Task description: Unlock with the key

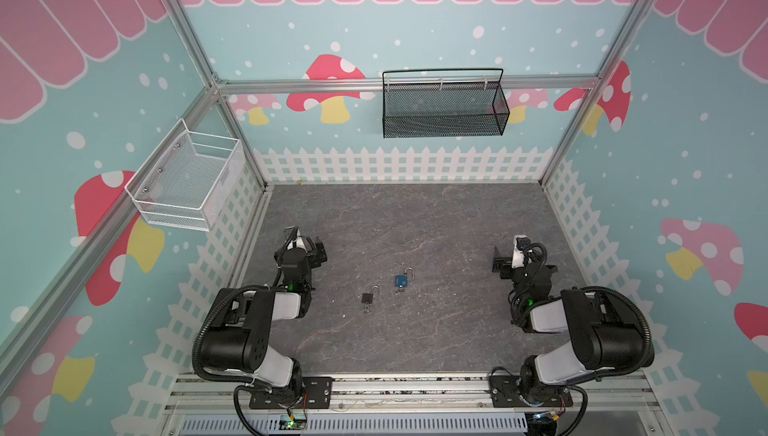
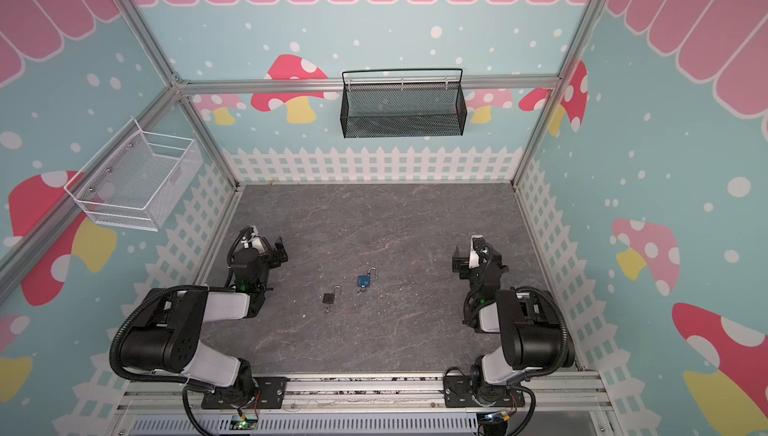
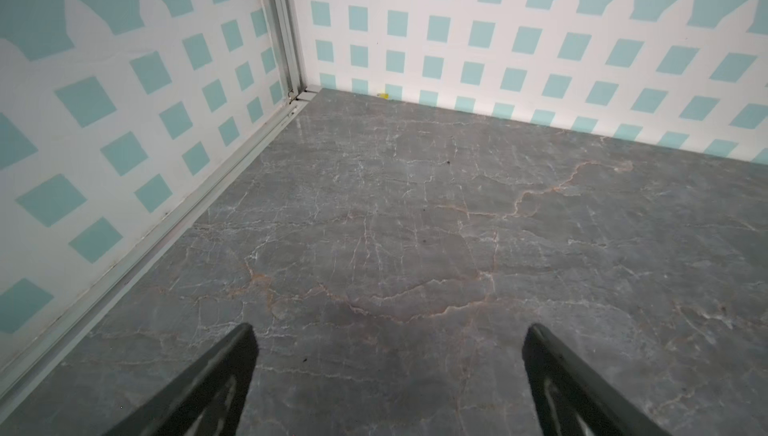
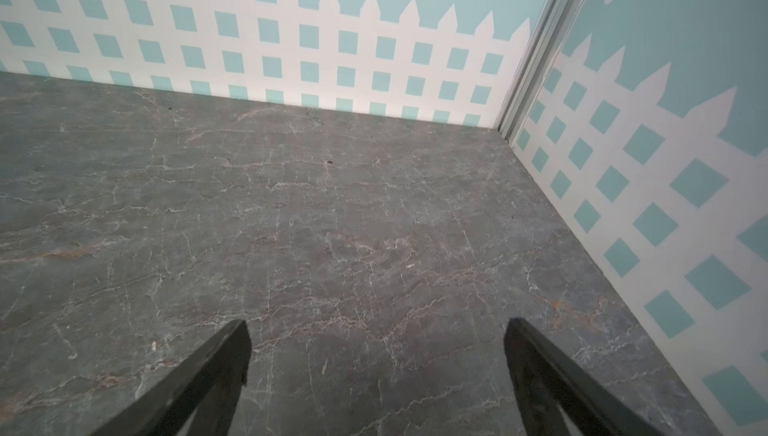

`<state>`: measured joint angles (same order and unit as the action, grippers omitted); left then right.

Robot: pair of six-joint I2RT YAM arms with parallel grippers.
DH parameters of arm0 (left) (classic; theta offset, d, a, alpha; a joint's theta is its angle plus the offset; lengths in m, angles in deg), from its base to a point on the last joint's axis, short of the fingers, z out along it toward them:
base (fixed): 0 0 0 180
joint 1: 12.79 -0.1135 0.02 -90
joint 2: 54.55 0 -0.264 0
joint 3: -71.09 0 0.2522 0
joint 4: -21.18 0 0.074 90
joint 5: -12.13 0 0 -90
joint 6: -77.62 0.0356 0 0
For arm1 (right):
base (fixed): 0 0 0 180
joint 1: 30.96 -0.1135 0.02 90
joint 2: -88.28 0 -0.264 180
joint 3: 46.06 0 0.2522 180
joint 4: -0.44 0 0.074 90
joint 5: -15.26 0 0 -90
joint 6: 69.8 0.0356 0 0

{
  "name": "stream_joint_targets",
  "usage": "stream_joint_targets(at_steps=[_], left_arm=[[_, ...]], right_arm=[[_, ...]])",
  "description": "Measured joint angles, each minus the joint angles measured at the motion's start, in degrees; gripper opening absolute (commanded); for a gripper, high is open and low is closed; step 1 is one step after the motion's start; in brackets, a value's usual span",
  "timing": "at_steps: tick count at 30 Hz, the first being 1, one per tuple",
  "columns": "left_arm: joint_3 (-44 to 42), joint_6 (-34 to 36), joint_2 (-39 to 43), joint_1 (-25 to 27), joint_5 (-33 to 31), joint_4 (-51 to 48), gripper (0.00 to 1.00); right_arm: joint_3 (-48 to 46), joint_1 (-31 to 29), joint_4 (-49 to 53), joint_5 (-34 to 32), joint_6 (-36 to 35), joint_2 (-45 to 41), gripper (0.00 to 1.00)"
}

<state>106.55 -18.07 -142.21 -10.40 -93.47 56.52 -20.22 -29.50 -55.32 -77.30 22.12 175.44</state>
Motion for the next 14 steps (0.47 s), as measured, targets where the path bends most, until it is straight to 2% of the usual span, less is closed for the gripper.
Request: stream_joint_targets(at_steps=[14], left_arm=[[0.02, 1.22, -0.11, 0.63, -0.02, 0.46, 0.99]], right_arm=[[0.0, 0.0, -0.87, 1.07, -0.61, 0.0, 0.98]])
